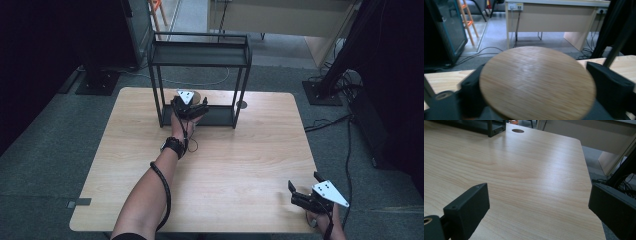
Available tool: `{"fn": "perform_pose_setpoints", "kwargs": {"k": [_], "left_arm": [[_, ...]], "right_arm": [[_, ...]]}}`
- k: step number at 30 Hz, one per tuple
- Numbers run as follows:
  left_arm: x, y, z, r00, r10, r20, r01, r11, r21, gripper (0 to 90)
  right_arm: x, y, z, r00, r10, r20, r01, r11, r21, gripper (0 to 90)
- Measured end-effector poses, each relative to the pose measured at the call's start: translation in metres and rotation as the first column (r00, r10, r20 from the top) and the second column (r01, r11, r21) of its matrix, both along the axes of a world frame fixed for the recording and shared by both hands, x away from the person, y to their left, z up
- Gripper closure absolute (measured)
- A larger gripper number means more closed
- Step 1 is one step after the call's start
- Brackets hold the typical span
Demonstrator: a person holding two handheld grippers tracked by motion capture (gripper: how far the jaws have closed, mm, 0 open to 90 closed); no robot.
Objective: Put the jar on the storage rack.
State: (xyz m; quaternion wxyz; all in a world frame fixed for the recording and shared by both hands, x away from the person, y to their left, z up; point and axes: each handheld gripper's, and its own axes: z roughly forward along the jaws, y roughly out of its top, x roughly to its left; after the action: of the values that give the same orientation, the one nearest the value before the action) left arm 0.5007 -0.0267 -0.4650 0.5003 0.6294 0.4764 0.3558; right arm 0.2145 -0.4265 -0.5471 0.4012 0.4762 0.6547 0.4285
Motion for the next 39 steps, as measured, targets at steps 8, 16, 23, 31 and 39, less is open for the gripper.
{"fn": "perform_pose_setpoints", "kwargs": {"k": [8, 16, 23, 31, 39], "left_arm": [[-0.004, 0.004, -0.003, 0.9998, -0.015, -0.016, 0.015, 0.9998, -0.013, 2.5], [-0.011, 0.008, -0.013, 0.9994, -0.012, -0.031, 0.012, 0.9999, 0.000, 2.6], [-0.023, 0.013, -0.021, 0.9992, -0.027, -0.031, 0.027, 0.9996, 0.012, 2.6], [-0.039, 0.016, -0.031, 0.9980, -0.054, -0.034, 0.054, 0.9986, 0.002, 2.6], [-0.054, 0.021, -0.040, 0.9963, -0.076, -0.038, 0.076, 0.9971, 0.000, 2.6]], "right_arm": [[0.000, 0.000, 0.000, 1.0000, 0.001, -0.002, -0.001, 1.000, 0.000, 2.9], [0.000, 0.000, 0.000, 1.0000, 0.001, -0.001, -0.001, 1.000, -0.002, 2.9], [0.000, 0.000, 0.000, 1.0000, 0.000, -0.001, 0.000, 1.000, -0.005, 2.9], [0.000, 0.001, 0.000, 1.0000, -0.004, -0.003, 0.004, 1.000, -0.007, 2.9], [0.001, 0.001, 0.000, 1.0000, -0.005, -0.003, 0.005, 1.000, -0.010, 2.9]]}}
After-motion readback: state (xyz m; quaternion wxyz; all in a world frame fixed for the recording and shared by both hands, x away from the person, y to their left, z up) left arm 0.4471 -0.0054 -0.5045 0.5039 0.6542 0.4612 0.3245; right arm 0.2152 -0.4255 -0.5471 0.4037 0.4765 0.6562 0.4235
